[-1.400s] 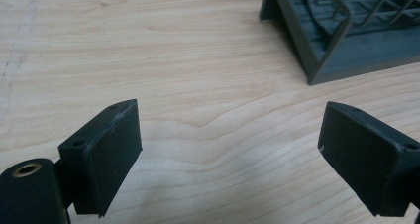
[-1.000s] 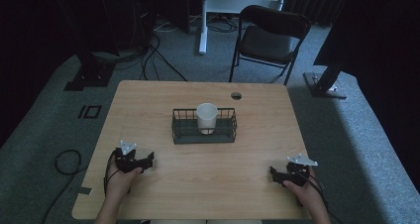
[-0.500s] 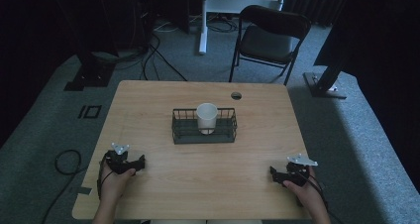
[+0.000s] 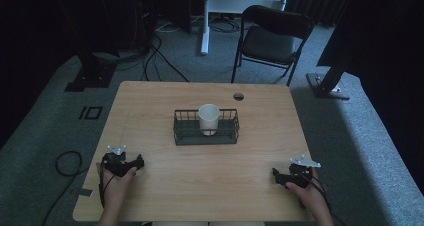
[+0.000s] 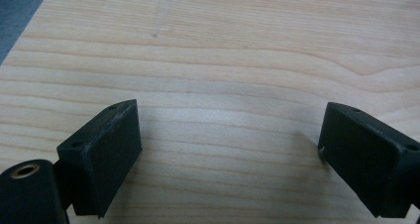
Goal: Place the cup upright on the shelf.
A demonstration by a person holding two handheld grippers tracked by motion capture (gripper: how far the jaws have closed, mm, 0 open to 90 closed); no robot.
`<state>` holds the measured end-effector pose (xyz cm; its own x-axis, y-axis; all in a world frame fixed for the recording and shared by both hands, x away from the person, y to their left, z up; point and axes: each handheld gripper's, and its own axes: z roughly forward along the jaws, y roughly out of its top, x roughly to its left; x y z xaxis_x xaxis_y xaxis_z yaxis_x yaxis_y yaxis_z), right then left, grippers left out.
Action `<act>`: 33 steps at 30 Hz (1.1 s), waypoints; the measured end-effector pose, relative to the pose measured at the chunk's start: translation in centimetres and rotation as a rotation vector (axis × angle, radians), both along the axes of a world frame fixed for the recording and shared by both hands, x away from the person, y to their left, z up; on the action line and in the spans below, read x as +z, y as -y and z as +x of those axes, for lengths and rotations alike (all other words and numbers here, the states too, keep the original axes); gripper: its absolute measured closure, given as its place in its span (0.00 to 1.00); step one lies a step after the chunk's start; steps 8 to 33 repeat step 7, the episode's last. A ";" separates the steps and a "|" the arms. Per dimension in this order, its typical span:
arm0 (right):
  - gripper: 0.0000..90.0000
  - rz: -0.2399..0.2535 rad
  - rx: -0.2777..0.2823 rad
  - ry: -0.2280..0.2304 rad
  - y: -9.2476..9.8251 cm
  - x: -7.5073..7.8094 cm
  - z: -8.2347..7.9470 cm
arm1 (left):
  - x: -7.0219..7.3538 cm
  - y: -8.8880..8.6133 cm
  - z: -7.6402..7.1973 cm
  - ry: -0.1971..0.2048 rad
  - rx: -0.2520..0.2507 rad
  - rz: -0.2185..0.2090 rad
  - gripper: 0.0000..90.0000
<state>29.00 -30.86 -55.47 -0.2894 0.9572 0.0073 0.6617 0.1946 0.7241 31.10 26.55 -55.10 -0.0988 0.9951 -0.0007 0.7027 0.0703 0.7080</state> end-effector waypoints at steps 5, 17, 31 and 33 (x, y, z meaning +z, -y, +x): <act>0.12 0.000 0.000 0.000 0.0 0.0 0.0 | 0.0 0.0 0.0 0.001 0.002 0.000 0.11; 0.12 0.000 0.000 0.000 0.0 0.0 0.0 | 0.0 0.0 0.0 0.000 0.001 0.001 0.11; 0.12 0.000 0.000 0.000 0.0 0.0 0.0 | 0.0 0.0 0.0 0.000 0.001 0.001 0.11; 0.12 0.000 0.000 0.000 0.0 0.0 0.0 | 0.0 0.0 0.0 0.000 0.001 0.001 0.11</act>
